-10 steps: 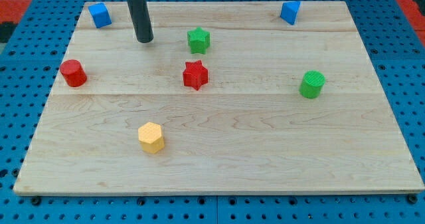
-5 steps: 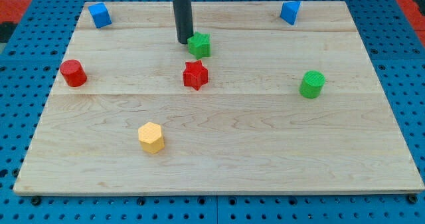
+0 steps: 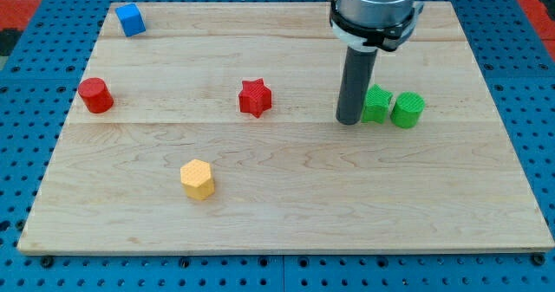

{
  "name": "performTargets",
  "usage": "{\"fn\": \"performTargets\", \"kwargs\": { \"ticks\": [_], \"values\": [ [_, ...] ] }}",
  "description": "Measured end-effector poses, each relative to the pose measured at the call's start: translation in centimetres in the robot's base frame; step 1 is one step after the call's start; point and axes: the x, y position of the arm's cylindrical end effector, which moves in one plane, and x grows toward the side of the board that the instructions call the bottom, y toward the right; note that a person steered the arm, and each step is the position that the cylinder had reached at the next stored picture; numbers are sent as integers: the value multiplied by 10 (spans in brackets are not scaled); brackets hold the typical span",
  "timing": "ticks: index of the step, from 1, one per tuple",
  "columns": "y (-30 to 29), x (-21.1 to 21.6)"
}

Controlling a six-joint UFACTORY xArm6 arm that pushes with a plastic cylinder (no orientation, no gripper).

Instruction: Push the green star towards the bottom right side of the board

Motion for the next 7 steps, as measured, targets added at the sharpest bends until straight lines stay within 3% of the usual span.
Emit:
{"fn": "performTargets", "kwargs": {
  "ticks": [1,2,3,4,5,6,7],
  "values": [
    [-11,-44],
    [38,-50],
    [73,-6],
    [41,14],
    [86,92],
    [100,99],
    [74,94]
  ]
}}
